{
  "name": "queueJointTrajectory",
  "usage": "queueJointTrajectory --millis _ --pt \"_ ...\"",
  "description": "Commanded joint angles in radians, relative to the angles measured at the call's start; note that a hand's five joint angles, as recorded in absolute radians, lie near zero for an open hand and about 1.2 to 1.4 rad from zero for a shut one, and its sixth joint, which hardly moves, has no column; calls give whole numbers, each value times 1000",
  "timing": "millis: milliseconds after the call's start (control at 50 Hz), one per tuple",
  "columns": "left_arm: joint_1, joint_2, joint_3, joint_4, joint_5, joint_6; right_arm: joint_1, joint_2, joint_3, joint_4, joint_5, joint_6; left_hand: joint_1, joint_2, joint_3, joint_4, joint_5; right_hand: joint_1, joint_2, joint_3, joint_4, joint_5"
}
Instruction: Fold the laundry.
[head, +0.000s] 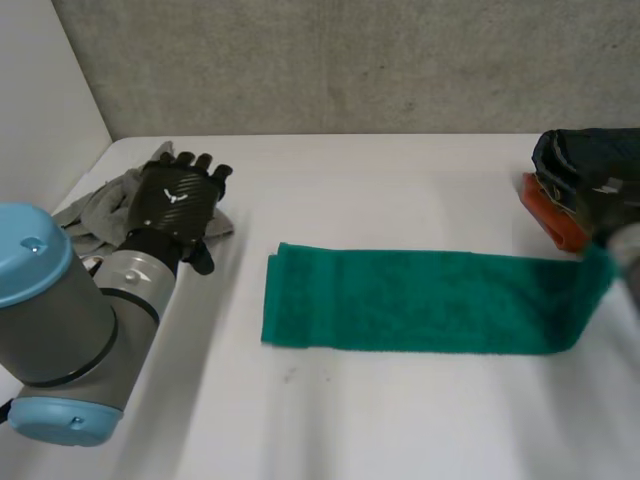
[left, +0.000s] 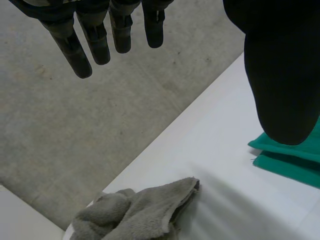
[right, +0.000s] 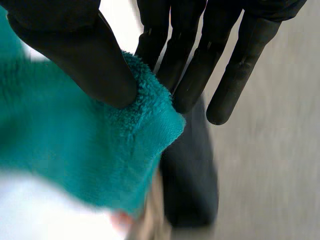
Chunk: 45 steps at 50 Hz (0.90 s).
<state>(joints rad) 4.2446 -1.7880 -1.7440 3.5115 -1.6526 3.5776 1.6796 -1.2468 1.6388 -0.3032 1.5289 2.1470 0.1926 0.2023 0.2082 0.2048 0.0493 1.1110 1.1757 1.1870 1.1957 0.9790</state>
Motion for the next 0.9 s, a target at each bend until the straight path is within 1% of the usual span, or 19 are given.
queueJointTrajectory --millis 20,40,80,100,180,220,280,300,340,360,400,440,460,520,580,600,680,800,900 --pt "35 39 -28 0 2 0 389 42 -30 -178 -93 22 -18 -28 -34 -30 -49 285 221 209 201 243" --pt "37 41 -34 0 4 0 454 99 -36 -209 -140 16 -18 -28 -34 -30 -49 285 221 209 201 243" --pt "35 42 -44 0 4 0 520 165 -50 -230 -202 5 -18 -28 -34 -30 -49 285 221 209 201 243" --pt "35 42 -46 0 5 0 567 220 -63 -241 -255 -18 -18 -28 -34 -30 -49 285 221 209 201 243" --pt "28 38 -58 1 5 0 644 344 -94 -237 -331 -119 -18 -28 -34 -30 -49 285 221 209 201 243" --pt "25 32 -57 1 5 0 647 360 -88 -240 -354 -139 -18 -28 -34 -30 -49 285 221 209 201 243" --pt "25 30 -48 3 5 -2 646 354 -86 -241 -334 -162 -18 -28 -34 -30 -49 -562 -627 -638 -647 -605" --pt "23 29 -45 3 5 -2 646 343 -77 -240 -317 -145 -18 -28 -34 -30 -49 -936 -1001 -1012 -1021 -979" --pt "14 24 -34 4 7 -10 635 311 -59 -237 -270 -87 -18 -28 -34 -30 -49 -936 -1001 -1012 -1021 -979" --pt "-12 6 -10 9 7 -26 577 221 -15 -238 -221 32 -18 -28 -34 -30 -49 -936 -1001 -1012 -1021 -979" --pt "-46 -19 27 9 5 -42 520 149 15 -237 -205 124 -18 -28 -34 -30 -49 -936 -1001 -1012 -1021 -979" --pt "-61 -31 46 9 4 -48 431 57 65 -217 -185 272 -18 -28 -34 -30 -49 -936 -1001 -1012 -1021 -979" --pt "-72 -43 61 9 5 -51 390 37 85 -186 -184 348 -18 -28 -34 -30 -49 -936 -1001 -1012 -1021 -979" --pt "-109 -86 99 9 8 -54 326 38 96 -67 -184 474 -18 -28 -34 -30 -49 -936 -1001 -1012 -1021 -979" --pt "-164 -140 139 9 22 -54 289 36 107 19 -185 527 -18 -28 -34 -30 -49 -936 -1001 -1012 -1021 -979" --pt "-205 -181 171 8 37 -54 266 35 116 56 -187 537 -6 -15 -21 -18 -37 -936 -1001 -1012 -1021 -979" --pt "-276 -276 239 -3 80 -59 227 33 153 67 -179 513 24 14 8 12 -7 -936 -1001 -1012 -1021 -979" --pt "-324 -389 323 -2 103 -68 224 35 173 69 -141 502 27 17 11 15 -4 -936 -1001 -1012 -1021 -979" --pt "-327 -510 423 -8 93 -57 236 40 184 67 -133 496 33 23 17 20 1 -759 -824 -835 -844 -802"
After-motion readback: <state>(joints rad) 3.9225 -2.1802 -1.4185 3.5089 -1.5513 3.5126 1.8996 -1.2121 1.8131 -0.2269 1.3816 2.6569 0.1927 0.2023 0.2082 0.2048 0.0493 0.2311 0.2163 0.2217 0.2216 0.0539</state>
